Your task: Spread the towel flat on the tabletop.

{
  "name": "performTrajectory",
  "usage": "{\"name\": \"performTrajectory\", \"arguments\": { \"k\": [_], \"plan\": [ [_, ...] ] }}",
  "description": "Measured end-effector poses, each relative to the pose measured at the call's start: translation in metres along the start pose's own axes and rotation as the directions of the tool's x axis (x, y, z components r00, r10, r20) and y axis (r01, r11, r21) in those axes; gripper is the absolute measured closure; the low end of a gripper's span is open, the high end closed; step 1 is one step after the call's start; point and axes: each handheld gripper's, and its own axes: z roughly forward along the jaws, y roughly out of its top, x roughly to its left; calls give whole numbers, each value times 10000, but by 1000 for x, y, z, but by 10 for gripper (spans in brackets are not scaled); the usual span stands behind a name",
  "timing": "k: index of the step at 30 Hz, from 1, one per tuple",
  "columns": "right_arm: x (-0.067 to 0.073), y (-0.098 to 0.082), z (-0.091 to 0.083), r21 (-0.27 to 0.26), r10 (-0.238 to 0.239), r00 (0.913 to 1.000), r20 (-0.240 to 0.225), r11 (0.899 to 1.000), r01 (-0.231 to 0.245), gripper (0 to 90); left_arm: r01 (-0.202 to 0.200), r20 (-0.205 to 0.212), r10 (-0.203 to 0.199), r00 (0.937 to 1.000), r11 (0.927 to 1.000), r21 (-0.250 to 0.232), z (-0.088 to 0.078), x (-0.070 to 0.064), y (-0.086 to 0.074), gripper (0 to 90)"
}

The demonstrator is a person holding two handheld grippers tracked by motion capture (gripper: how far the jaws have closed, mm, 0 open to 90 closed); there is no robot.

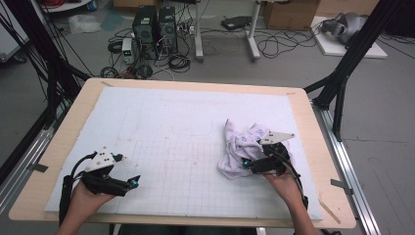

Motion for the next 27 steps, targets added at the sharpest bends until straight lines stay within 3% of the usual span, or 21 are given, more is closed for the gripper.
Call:
{"name": "performTrajectory", "arguments": {
  "k": [3,8,9,10,11,12,17,18,19,20,21,22,24,25,27],
  "plan": [
    [4,-1,11,764,-188,9996,220,9969,171,101,34,5,-34,10000,10000,14,1,1,0,39],
    [8,-7,22,761,-1,9994,351,9971,-26,170,82,52,-83,10000,10000,33,3,2,0,38],
    [8,-9,23,660,-34,9991,432,9978,5,233,37,58,-37,10000,10000,43,4,2,0,38],
    [8,-9,23,660,-34,9991,432,9978,5,233,78,71,-78,9999,10000,33,5,1,0,38],
    [7,-9,23,691,-100,9990,435,9976,70,305,42,82,-43,10000,10000,86,6,1,0,38],
    [7,-9,23,691,-100,9990,435,9976,70,305,42,82,-43,10000,10000,86,6,1,0,38],
    [1,-5,17,672,162,9997,187,9976,-174,584,135,54,-135,9999,9999,48,6,1,1,39],
    [0,-3,16,697,267,9996,62,9972,-270,612,184,29,-184,9998,9998,31,6,2,1,39],
    [0,6,12,554,481,9981,-374,9974,-460,638,211,5,-211,9998,9998,9,5,3,1,39],
    [0,6,12,554,481,9981,-374,9974,-460,638,246,-37,-246,9997,9997,-26,5,3,1,39],
    [7,20,8,128,508,9948,-882,9987,-499,647,232,-58,-232,9997,9997,-21,4,5,1,39],
    [7,20,8,128,508,9948,-882,9987,-499,647,273,-96,-273,9996,9996,-39,4,5,1,39],
    [18,39,6,-165,103,9936,-1128,9998,-123,647,290,-129,-290,9995,9996,-40,4,6,1,39],
    [32,60,3,-424,-217,9898,-1406,9990,159,646,361,-152,-362,9992,9993,-88,4,7,1,39],
    [38,71,2,-581,-393,9870,-1560,9978,305,646,354,-149,-356,9993,9993,-100,4,7,1,39]
  ]
}}
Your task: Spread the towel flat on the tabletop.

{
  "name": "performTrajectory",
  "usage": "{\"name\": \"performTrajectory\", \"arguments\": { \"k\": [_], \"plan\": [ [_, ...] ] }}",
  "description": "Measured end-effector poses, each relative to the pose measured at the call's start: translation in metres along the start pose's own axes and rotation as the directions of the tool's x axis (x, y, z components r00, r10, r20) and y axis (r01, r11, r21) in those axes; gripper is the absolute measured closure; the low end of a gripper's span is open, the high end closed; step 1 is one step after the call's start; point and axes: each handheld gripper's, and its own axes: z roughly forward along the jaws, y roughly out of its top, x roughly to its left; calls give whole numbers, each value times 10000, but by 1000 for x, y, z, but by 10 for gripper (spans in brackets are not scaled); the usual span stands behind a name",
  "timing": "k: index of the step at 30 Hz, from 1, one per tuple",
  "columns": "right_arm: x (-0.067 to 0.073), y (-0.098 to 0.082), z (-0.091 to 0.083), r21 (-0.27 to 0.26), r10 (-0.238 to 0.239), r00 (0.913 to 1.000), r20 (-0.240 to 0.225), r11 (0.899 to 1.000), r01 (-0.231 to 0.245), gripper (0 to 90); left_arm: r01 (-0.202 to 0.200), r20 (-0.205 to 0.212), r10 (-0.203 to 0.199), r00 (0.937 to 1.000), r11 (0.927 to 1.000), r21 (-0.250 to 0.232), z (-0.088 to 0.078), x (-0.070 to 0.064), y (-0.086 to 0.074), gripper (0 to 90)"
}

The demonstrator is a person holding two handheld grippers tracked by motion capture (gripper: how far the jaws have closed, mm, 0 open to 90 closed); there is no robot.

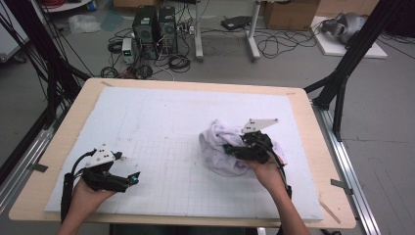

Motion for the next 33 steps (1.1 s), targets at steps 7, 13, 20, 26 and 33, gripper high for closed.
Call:
{"name": "performTrajectory", "arguments": {
  "k": [7,13,20,26,33],
  "plan": [
    [50,60,9,-870,-811,9880,-1311,9937,700,643,92,-83,-93,9999,9999,-75,-5,5,-1,39],
    [78,52,54,-343,-764,9752,-2077,9969,708,627,186,-141,-189,9997,9997,-166,-9,9,-3,42],
    [86,7,91,1311,-15,9633,-2683,9906,380,310,159,56,-158,9999,9997,-158,-7,6,-2,77],
    [73,22,32,-184,-803,9726,-2183,9968,782,235,98,383,-84,9992,9993,-369,-4,1,8,84],
    [42,8,30,-159,-129,9894,-1446,9998,107,295,-40,1102,101,9939,9985,-554,14,-5,27,137]
  ]
}}
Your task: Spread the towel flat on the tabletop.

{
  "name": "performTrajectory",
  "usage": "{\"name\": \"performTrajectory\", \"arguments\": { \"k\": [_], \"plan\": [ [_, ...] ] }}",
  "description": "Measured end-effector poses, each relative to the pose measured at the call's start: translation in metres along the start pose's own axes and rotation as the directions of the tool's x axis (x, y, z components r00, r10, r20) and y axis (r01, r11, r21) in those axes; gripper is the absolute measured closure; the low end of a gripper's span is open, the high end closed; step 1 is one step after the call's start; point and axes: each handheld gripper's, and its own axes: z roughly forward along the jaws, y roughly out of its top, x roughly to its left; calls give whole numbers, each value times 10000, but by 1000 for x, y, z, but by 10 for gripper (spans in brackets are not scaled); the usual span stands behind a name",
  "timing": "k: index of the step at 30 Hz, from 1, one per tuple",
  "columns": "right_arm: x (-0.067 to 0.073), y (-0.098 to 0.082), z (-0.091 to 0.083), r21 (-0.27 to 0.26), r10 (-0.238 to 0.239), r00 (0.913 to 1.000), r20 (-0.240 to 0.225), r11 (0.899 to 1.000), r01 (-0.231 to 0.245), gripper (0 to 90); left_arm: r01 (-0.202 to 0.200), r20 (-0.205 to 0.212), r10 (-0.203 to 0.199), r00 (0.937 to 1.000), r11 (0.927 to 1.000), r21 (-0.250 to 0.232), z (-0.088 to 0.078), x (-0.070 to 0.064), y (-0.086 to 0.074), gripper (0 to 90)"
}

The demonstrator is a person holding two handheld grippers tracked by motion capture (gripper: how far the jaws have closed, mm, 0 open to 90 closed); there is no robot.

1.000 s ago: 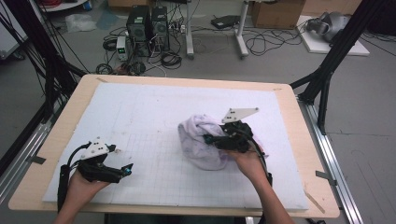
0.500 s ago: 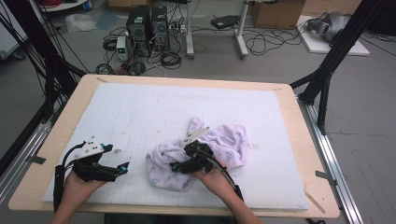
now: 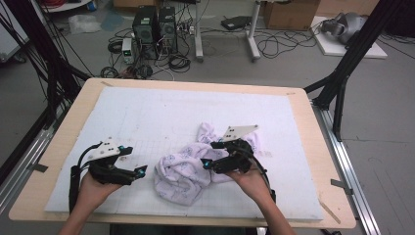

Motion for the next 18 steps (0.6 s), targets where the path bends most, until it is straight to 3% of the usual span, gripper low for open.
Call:
{"name": "performTrajectory", "arguments": {
  "k": [1,2,4,6,7,8,9,10,13,16,18],
  "plan": [
    [-3,-10,21,894,72,10000,18,9960,-73,319,-22,201,21,9998,10000,57,6,-1,3,180],
    [-3,-10,21,894,72,10000,18,9960,-73,319,-69,446,64,9990,9999,110,12,-2,6,180],
    [-1,-20,40,1063,214,9994,-267,9942,-184,409,-105,1054,83,9944,9997,199,26,-7,10,242],
    [4,-26,51,1105,80,9983,-583,9939,-16,557,-446,1649,373,9856,9982,403,38,-13,12,308],
    [9,-29,55,1135,-270,9966,-780,9929,358,691,-597,1942,487,9798,9969,513,43,-16,11,422],
    [9,-29,55,1135,-270,9966,-780,9929,358,691,-734,2215,575,9735,9952,640,48,-19,11,422],
    [12,-29,53,1146,-395,9947,-953,9921,504,766,-908,2426,693,9676,9928,786,52,-22,9,564],
    [12,-29,53,1146,-395,9947,-953,9921,504,766,-1136,2549,876,9630,9895,892,54,-25,8,564],
    [15,-33,46,1162,-253,9904,-1359,9924,413,800,-1381,2751,1043,9558,9847,1064,50,-29,4,708],
    [23,-41,36,1015,-156,9844,-1754,9943,338,809,-1508,3005,1130,9471,9829,1057,38,-37,2,770],
    [32,-44,27,947,-131,9776,-2100,9949,336,812,-1707,3234,1286,9375,9797,1050,29,-45,0,777]
  ]
}}
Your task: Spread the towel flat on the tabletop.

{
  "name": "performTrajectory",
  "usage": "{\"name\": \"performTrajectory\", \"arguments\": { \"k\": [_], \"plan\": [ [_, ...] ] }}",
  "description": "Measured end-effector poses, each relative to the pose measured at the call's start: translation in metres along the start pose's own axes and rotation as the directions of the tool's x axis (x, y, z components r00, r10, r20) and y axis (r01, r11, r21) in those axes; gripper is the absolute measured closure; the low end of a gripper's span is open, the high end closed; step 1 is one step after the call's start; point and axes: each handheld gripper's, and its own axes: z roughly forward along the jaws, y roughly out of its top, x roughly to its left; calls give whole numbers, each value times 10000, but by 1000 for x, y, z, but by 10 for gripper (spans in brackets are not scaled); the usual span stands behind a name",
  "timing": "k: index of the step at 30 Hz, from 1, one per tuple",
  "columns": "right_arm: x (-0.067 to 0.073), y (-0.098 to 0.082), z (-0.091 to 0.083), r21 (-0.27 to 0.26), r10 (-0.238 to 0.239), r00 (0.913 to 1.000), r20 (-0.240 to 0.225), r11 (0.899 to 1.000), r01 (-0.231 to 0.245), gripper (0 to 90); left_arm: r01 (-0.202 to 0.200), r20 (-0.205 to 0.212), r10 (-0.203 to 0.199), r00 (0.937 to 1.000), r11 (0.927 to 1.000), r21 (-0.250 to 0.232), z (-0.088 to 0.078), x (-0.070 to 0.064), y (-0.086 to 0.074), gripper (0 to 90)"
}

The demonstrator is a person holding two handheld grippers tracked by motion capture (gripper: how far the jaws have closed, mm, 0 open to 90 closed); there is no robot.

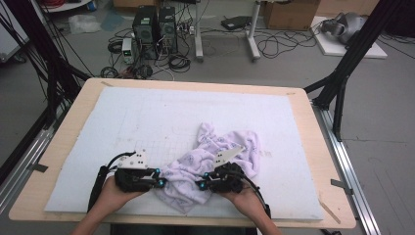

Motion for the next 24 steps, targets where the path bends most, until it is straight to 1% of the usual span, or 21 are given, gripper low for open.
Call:
{"name": "performTrajectory", "arguments": {
  "k": [3,4,5,6,7,8,9,10,11,12,13,14,16,17,18,19,20,21,22,23,24],
  "plan": [
    [15,-4,-9,78,-381,9990,-244,9992,383,813,-246,277,247,9993,9997,-23,-8,-16,0,767],
    [18,-6,-11,140,-472,9984,-314,9988,476,823,-374,229,374,9990,9993,7,-10,-19,1,735],
    [20,-7,-14,224,-471,9982,-371,9986,480,800,-358,169,358,9992,9994,-8,-12,-21,4,672],
    [21,-8,-17,226,-509,9981,-339,9984,516,698,-325,105,326,9994,9995,-65,-13,-21,6,593],
    [21,-8,-20,123,-453,9983,-360,9989,458,649,-370,76,371,9993,9993,-88,-15,-19,9,557],
    [21,-8,-26,-99,-457,9978,-479,9989,452,612,-322,25,323,9995,9993,-167,-16,-17,11,532],
    [21,-8,-32,-395,-520,9977,-428,9980,503,565,-273,-29,273,9996,9993,-239,-17,-15,14,506],
    [20,-8,-39,-648,-574,9981,-206,9963,560,527,-222,-122,218,9997,9993,-298,-18,-12,17,484],
    [16,-9,-54,-925,-464,9984,310,9945,491,503,-229,-135,225,9997,9993,-310,-18,-8,20,472],
    [16,-9,-54,-925,-464,9984,310,9945,491,503,-240,-155,235,9996,9992,-324,-17,-4,23,472],
    [8,-12,-65,-1039,-287,9944,1018,9938,393,487,-202,-167,196,9997,9991,-374,-16,0,27,471],
    [8,-12,-65,-1039,-287,9944,1018,9938,393,487,-149,-149,143,9998,9990,-417,-15,4,32,471],
    [-4,-18,-71,-776,-89,9831,1829,9967,234,477,-186,-145,179,9997,9985,-515,-14,11,42,472],
    [-10,-22,-73,-694,71,9781,2081,9976,75,476,-156,-126,148,9998,9978,-638,-14,13,47,471],
    [-16,-26,-73,-650,235,9733,2283,9978,-88,475,-281,-129,273,9995,9974,-659,-13,14,52,471],
    [-24,-35,-73,-488,483,9656,2557,9981,-370,461,-384,-109,378,9992,9969,-689,-10,17,62,473],
    [-24,-35,-73,-488,483,9656,2557,9981,-370,461,-384,-109,378,9992,9969,-689,-10,17,62,474],
    [-28,-42,-71,-243,497,9597,2767,9987,-448,457,-420,-92,415,9991,9969,-673,-7,19,67,476],
    [-28,-42,-71,-243,497,9597,2767,9987,-448,457,-453,-96,448,9990,9973,-577,-2,21,71,476],
    [-29,-45,-70,-147,483,9575,2844,9988,-460,453,-471,-72,468,9989,9979,-454,4,24,74,478],
    [-31,-47,-70,-61,364,9551,2941,9993,-362,451,-461,-48,460,9989,9983,-345,11,28,76,480]
  ]
}}
